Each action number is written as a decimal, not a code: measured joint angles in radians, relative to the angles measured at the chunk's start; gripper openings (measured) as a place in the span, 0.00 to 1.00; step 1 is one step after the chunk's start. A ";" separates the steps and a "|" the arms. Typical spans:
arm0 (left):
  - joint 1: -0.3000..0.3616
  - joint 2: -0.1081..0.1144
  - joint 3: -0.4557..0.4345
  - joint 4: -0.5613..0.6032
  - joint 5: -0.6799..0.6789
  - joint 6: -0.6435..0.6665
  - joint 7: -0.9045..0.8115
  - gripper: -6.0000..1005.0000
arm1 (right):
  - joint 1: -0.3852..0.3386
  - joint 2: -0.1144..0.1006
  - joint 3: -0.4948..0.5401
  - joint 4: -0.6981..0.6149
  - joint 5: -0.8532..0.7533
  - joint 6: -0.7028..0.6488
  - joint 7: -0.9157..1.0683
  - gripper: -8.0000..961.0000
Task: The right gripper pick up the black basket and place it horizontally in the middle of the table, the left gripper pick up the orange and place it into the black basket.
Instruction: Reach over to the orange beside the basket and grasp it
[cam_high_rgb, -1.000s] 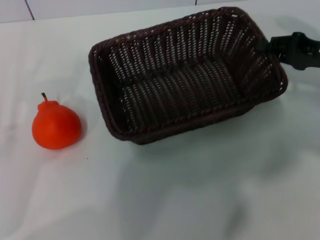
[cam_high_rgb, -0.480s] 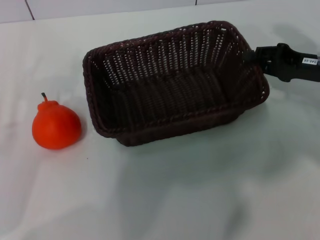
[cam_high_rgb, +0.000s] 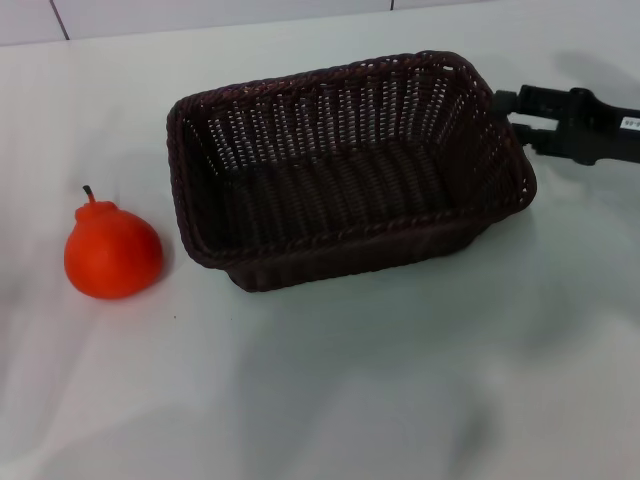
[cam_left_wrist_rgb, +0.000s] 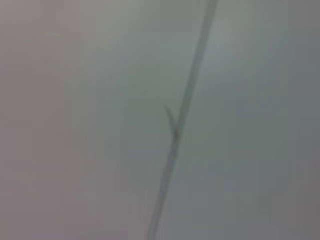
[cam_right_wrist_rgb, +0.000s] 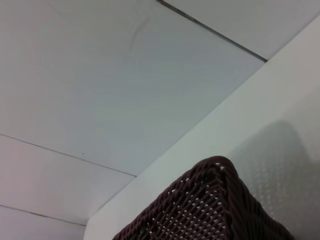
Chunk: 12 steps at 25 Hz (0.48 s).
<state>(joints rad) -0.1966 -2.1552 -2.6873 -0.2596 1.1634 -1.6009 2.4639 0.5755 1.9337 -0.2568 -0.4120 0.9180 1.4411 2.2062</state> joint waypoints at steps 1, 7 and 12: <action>0.006 0.002 0.043 -0.014 0.008 0.005 -0.001 0.82 | -0.001 -0.006 0.002 -0.003 0.000 0.007 0.001 0.69; 0.022 0.034 0.208 -0.052 0.095 0.092 -0.010 0.82 | -0.015 -0.037 0.045 -0.032 0.042 0.030 -0.007 0.92; 0.016 0.031 0.265 -0.053 0.143 0.211 -0.009 0.82 | -0.030 -0.047 0.046 -0.038 0.131 0.030 -0.018 0.96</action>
<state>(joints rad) -0.1810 -2.1241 -2.4220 -0.3123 1.3064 -1.3897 2.4547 0.5457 1.8866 -0.2112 -0.4504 1.0488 1.4708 2.1881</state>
